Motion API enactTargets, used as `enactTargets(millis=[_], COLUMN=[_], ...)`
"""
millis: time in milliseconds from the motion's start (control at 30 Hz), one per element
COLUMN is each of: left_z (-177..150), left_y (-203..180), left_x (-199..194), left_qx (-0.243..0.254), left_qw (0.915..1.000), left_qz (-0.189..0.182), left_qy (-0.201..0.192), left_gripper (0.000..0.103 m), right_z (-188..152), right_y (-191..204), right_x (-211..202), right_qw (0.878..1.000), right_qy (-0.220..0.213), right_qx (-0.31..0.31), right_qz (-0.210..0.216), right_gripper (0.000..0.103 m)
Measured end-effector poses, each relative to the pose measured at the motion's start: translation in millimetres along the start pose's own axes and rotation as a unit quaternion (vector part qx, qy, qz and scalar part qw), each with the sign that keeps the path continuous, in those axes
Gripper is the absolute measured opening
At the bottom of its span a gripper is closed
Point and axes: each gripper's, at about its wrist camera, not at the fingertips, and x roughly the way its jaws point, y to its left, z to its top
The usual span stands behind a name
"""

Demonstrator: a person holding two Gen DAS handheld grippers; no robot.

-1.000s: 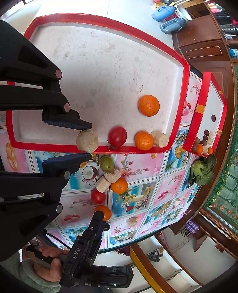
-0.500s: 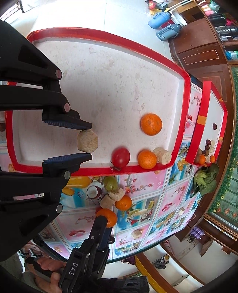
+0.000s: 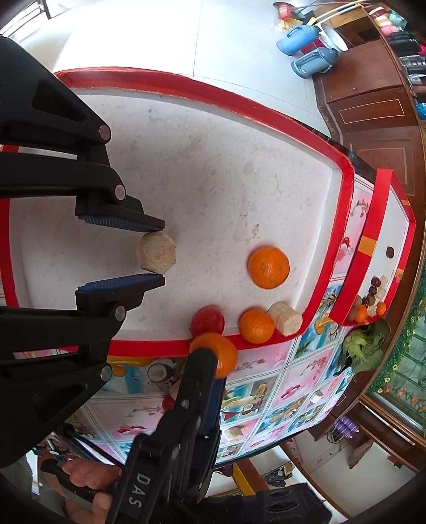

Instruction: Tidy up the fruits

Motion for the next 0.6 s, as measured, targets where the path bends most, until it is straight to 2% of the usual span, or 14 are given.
enactTargets(millis=[367,600], left_z=[16,37], left_y=[14,16], left_x=[13,24], left_qx=[0.000,0.014], left_qw=[1.0000,0.9999], left_qz=[-0.004,-0.006], left_qy=[0.008,0.007], left_gripper=[0.024,0.024], right_z=[26,35], right_y=[14,0], right_x=[44,55], right_qw=[1.000,0.999], right_qy=[0.024,0.024], right_qx=[0.000,0.031], right_qz=[-0.002,-0.015], right_gripper=[0.034,0.034])
